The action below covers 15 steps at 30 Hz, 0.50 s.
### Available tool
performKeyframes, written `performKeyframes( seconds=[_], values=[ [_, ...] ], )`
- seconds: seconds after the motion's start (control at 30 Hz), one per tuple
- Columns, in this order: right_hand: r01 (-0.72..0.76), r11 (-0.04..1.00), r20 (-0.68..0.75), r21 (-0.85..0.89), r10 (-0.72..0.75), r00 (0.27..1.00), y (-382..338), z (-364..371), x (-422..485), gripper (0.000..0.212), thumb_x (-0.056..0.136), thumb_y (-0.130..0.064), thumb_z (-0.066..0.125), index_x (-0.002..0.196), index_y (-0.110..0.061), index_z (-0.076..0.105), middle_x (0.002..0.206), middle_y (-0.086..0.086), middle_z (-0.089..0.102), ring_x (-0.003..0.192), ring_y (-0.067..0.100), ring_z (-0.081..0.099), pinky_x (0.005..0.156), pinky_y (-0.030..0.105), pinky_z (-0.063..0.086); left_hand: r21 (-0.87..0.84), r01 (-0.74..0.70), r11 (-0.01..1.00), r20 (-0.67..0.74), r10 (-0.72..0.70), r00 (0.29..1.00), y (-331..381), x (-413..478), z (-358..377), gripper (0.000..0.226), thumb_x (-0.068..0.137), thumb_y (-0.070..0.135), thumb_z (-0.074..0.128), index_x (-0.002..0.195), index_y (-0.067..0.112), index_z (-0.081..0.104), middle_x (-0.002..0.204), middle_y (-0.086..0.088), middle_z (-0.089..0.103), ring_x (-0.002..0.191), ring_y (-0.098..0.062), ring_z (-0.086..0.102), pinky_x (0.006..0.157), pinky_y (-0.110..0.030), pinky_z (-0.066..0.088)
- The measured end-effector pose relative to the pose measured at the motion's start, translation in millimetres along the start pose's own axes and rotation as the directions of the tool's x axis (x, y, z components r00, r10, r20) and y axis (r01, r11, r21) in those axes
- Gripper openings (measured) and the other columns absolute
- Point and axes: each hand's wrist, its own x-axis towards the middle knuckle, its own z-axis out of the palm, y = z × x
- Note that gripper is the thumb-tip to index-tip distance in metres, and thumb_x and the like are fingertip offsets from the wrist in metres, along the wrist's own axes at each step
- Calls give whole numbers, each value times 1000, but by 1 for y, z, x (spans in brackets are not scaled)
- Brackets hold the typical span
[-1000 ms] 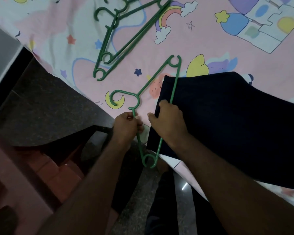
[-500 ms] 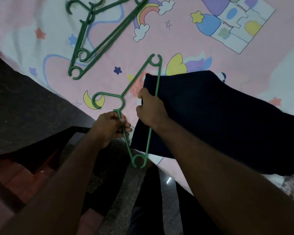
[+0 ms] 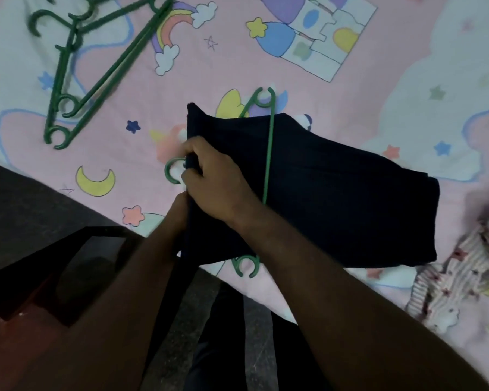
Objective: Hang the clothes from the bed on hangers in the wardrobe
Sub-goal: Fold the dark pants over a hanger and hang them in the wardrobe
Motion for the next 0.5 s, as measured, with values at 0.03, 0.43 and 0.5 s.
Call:
performKeyframes(
  seconds=[0.03,0.43,0.5],
  values=[
    [5,998,-23,56,-3,1000,-1,-16,-7,29,87,-8,52,113,-20,58,92,-8,65,78,12,60,76,30,49,7,-3,1000,13,3,1000,1,0,10,34,102,-1,31,78,16,47,47,21,61,49,5,61,49,-10,48],
    [-417,543,-107,729,692,714,166,-145,-112,27,92,-30,65,116,-17,65,113,2,73,105,21,69,87,40,56,-110,-20,994,-148,3,989,-13,-4,59,7,97,2,51,99,9,53,75,-13,62,56,-19,64,56,-29,56],
    [-422,670,-185,611,639,747,167,-140,-108,20,90,-26,69,105,-12,69,107,4,74,102,22,70,94,45,55,-84,-34,996,-171,19,985,-19,-6,61,10,98,4,49,105,10,51,74,-13,62,53,-19,62,53,-29,55]
  ],
)
